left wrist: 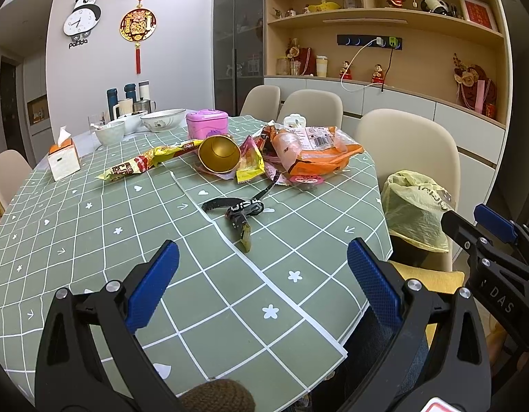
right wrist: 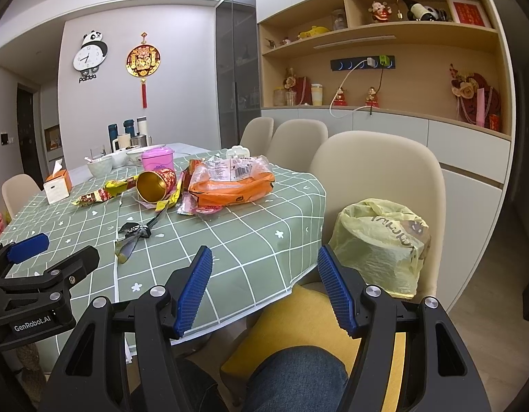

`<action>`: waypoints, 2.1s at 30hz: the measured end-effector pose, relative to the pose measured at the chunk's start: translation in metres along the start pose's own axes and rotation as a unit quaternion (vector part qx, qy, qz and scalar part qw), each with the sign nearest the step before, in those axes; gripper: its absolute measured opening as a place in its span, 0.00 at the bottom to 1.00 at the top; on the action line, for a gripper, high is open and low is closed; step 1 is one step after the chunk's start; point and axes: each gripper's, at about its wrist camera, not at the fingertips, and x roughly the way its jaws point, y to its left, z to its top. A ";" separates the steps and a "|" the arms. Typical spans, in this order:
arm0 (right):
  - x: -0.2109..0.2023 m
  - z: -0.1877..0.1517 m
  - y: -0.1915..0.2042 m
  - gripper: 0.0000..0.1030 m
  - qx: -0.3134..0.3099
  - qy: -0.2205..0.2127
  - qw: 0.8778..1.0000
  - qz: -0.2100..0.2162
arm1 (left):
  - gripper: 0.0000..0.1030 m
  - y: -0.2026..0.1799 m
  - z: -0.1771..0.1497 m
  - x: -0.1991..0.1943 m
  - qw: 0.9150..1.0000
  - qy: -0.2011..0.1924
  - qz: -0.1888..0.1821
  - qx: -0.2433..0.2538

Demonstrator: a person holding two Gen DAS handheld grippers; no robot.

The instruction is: Collect trash

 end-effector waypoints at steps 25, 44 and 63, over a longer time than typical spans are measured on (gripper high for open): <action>0.000 0.000 0.000 0.59 0.000 0.002 1.000 0.000 | 0.91 0.000 -0.001 0.000 1.000 0.000 0.000 0.000; 0.006 -0.001 -0.001 0.59 0.002 0.008 1.000 0.001 | 0.91 0.002 -0.004 0.008 1.000 0.014 -0.005 -0.001; 0.128 0.073 0.007 0.59 -0.018 0.062 0.995 0.077 | 0.92 0.211 0.102 0.139 0.995 0.094 -0.014 -0.006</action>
